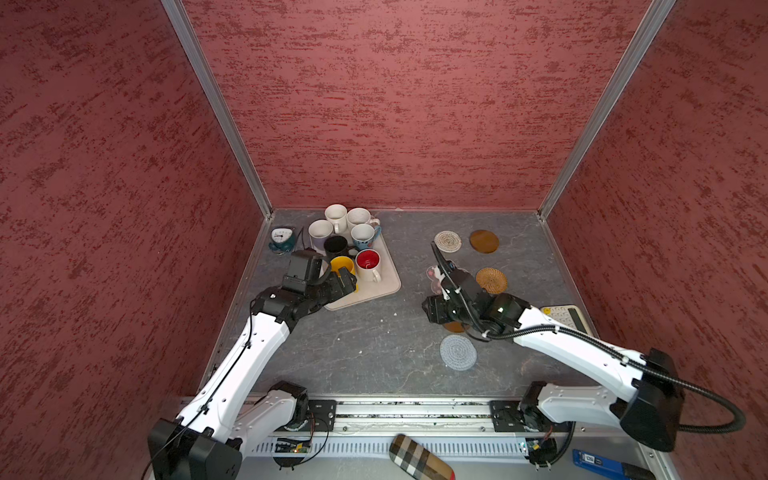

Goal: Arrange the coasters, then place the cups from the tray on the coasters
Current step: 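Move the right gripper over the red-lined white mug on the tray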

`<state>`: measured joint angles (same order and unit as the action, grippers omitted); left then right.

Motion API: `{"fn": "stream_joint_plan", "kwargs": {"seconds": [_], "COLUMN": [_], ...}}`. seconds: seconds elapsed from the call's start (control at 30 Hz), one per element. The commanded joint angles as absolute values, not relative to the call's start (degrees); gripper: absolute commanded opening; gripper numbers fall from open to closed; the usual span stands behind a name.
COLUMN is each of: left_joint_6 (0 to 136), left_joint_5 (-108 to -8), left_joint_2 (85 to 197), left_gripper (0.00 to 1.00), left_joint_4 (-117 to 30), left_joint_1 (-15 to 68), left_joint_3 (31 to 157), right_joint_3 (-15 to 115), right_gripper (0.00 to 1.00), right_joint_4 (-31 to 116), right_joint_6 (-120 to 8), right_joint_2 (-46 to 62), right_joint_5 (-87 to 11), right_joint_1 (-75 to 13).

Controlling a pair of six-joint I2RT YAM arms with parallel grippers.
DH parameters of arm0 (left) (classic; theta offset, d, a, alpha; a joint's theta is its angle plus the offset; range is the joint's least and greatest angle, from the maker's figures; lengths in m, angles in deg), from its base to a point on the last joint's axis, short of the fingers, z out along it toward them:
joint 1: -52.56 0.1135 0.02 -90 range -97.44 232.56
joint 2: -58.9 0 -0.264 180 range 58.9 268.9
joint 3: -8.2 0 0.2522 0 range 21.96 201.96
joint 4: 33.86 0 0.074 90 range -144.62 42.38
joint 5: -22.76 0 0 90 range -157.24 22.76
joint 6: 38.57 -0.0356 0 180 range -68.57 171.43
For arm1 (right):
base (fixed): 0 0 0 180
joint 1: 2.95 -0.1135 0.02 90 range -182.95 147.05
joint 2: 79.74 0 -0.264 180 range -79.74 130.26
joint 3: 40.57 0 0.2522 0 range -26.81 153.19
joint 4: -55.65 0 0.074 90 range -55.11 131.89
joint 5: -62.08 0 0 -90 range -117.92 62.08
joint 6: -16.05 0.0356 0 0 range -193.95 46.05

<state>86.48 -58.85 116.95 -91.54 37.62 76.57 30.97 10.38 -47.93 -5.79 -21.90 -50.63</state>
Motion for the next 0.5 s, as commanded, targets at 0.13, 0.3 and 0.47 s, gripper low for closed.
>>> {"fn": "stream_joint_plan", "kwargs": {"seconds": [0.13,0.3,0.47], "left_joint_6": [82.5,82.4,82.0], "left_joint_5": [-60.1,-62.7,-65.3], "left_joint_2": [117.3,117.3,117.4], "left_gripper": [0.99,0.99,0.99], "left_joint_4": [-94.8,-93.3,-91.8], "left_joint_1": [41.1,41.4,41.7], "left_joint_3": [78.2,77.1,75.6], "right_joint_3": [43.0,50.4,57.4], "right_gripper": [0.61,0.6,0.71], "right_joint_4": [11.4,12.9,13.7], "right_joint_6": [-65.0,-69.9,-73.3], "right_joint_2": [6.5,15.2,24.0], "right_joint_5": [-26.6,-30.1,-32.3], "right_joint_1": [-46.4,-44.4,-44.4]}}
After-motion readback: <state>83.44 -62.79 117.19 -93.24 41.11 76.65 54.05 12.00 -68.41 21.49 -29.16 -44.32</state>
